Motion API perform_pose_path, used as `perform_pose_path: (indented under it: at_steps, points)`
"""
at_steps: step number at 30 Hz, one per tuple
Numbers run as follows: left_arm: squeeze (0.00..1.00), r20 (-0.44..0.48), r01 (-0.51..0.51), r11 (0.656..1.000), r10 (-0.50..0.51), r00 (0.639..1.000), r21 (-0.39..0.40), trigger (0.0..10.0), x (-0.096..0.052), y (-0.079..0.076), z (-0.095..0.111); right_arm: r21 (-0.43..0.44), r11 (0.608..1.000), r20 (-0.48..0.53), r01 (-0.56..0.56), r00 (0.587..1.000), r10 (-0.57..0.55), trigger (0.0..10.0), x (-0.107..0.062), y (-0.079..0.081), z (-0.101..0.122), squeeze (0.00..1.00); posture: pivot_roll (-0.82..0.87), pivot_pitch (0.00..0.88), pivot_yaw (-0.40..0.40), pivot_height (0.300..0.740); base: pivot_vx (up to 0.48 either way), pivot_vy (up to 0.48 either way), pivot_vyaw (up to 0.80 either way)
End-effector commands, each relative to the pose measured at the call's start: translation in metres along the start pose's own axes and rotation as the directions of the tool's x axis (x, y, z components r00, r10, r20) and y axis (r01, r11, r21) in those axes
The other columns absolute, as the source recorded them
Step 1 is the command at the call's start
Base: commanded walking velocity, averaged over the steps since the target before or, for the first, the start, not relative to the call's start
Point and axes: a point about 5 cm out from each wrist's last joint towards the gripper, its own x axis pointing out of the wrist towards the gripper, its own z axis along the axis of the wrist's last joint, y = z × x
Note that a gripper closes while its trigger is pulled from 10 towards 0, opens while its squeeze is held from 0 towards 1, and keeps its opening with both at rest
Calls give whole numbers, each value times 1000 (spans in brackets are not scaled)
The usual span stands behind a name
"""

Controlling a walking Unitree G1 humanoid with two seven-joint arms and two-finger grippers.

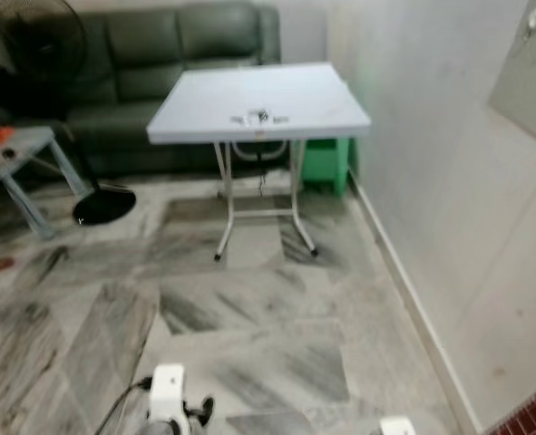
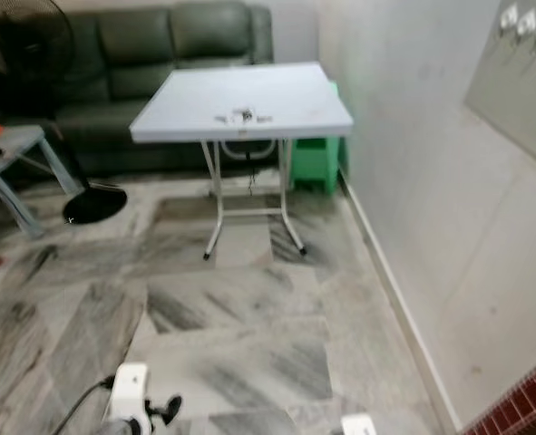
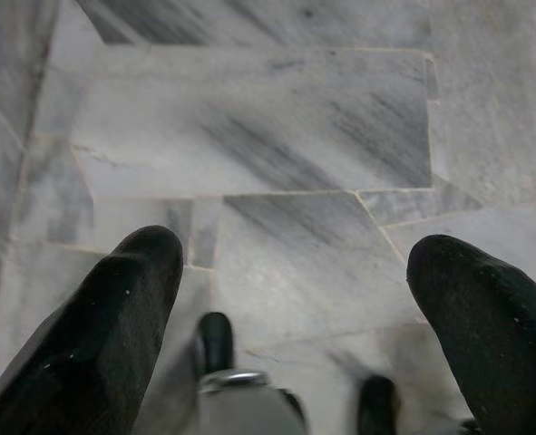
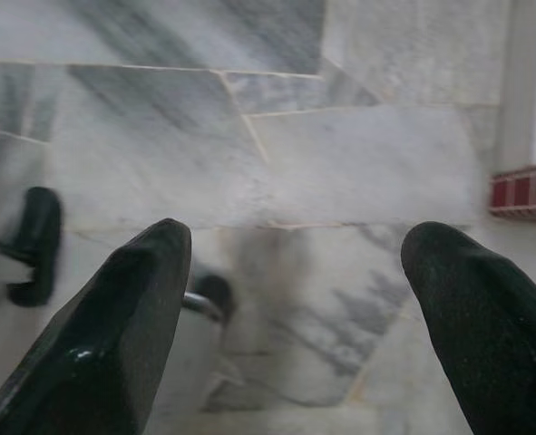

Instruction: Hang keys on a hook

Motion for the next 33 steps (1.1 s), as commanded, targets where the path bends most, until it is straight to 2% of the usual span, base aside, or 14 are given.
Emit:
perform_pose_path:
  at_steps: [1, 7, 10, 12, 16, 18, 20, 21, 22, 24, 27, 29, 30, 33]
  points:
    - [0, 9, -23, 1000, 23, 1000, 5, 10000, -1, 9, 3, 11, 1000, 24, -12, 1000, 12, 10000, 2, 4, 7, 0, -13, 0, -9, 740, 0, 0, 0]
    - [0, 74, -7, 1000, 7, 997, -11, 10000, 0, 6, 15, 19, 1000, 83, -23, 996, 21, 10000, 4, 6, 21, 0, -13, 0, -9, 740, 0, 0, 0]
    - [0, 165, 32, 999, -27, 986, -25, 10000, 3, 2, 35, 46, 998, 184, -43, 982, 34, 10000, 6, 7, 43, 0, -13, 0, -5, 740, 0, 0, 0]
    - [0, 236, 58, 998, -52, 970, -19, 10000, 3, -1, 50, 57, 996, 276, -62, 960, 44, 10000, 6, 6, 63, 0, -8, 0, -9, 740, 0, 0, 0]
    - [0, 308, 77, 997, -74, 948, 4, 10000, 3, -3, 66, 53, 995, 370, -81, 927, 56, 10000, 5, 6, 84, 0, -4, 0, -9, 740, 0, 0, 0]
    - [0, 395, 84, 996, -89, 914, 31, 10000, 1, -4, 83, 56, 993, 467, -106, 881, 68, 10000, 1, 6, 104, 0, -4, 0, -11, 740, 0, 0, 0]
    - [0, 414, 88, 996, -94, 905, 33, 10000, 0, -4, 86, 56, 992, 488, -112, 870, 71, 10000, 1, 5, 108, 0, -4, 0, -9, 740, 0, 0, 0]
    - [0, 448, 102, 994, -102, 888, 24, 10000, -1, -4, 93, 66, 989, 536, -131, 841, 76, 10000, -2, 5, 118, 0, -3, 0, -10, 740, 0, 0, 0]
    - [0, 504, 120, 993, -113, 856, 18, 10000, -4, -4, 104, 76, 984, 616, -159, 784, 79, 10000, -7, 4, 135, 0, -3, 0, -10, 740, 0, 0, 0]
    - [0, 544, 130, 991, -121, 830, 22, 10000, -7, -4, 111, 73, 982, 670, -174, 738, 81, 10000, -12, 3, 146, 0, 0, 0, -9, 740, 0, 0, 0]
    - [0, 663, 158, 987, -137, 736, 29, 10000, -18, -4, 126, 41, 977, 810, -208, 579, 89, 10000, -33, 4, 170, 0, -2, 0, -10, 740, 0, 0, 0]
    - [0, 704, 170, 984, -154, 693, 48, 10000, -26, -6, 127, 30, 978, 848, -207, 523, 84, 10000, -44, 5, 171, 0, -1, 0, -9, 740, 0, 0, 0]
    - [0, 737, 183, 980, -178, 652, 74, 10000, -35, -9, 127, 19, 978, 872, -205, 482, 84, 10000, -55, 6, 170, 0, 0, 0, -11, 740, 0, 0, 0]
    - [0, 766, 182, 979, -184, 617, 89, 10000, -47, -11, 128, 23, 979, 890, -204, 451, 73, 10000, -68, 4, 165, 0, 2, 0, -11, 740, 0, 0, 0]
